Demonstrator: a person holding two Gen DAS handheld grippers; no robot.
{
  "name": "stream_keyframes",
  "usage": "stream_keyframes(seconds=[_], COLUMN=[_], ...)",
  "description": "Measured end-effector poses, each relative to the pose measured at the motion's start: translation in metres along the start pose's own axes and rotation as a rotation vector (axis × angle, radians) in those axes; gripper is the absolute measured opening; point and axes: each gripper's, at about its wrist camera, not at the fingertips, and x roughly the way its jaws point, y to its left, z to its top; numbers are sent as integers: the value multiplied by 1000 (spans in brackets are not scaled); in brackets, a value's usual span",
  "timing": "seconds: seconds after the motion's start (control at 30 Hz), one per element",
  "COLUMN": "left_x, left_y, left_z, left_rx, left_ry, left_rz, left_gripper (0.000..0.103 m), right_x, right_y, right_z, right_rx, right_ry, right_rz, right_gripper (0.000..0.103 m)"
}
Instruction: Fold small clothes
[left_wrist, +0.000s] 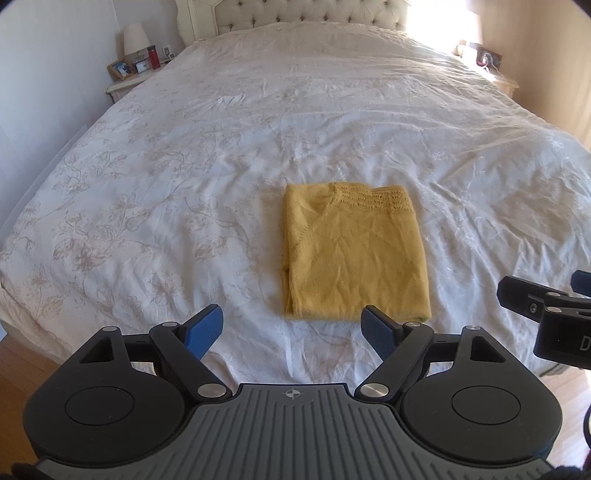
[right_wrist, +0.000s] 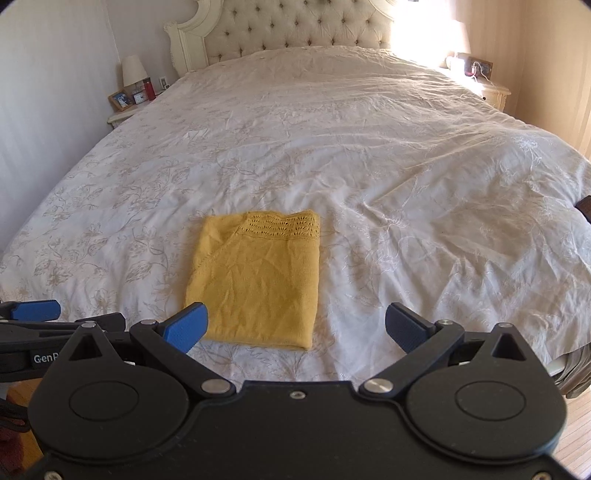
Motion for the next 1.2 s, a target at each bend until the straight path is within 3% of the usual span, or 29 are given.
stream_keyframes(seconds=[0.37,1.2], left_x=[-1,-3], left_y=[6,9], left_z=[-9,-15], left_rx=[-30,-38], left_ry=[48,68], left_rz=[9,-7], left_gripper=[82,82], right_x=[2,-4], right_y=[-1,6], right_z=[-8,-12], right_rx=[60,74], right_ry=[44,41], right_rz=[17,36], right_gripper=[102,102])
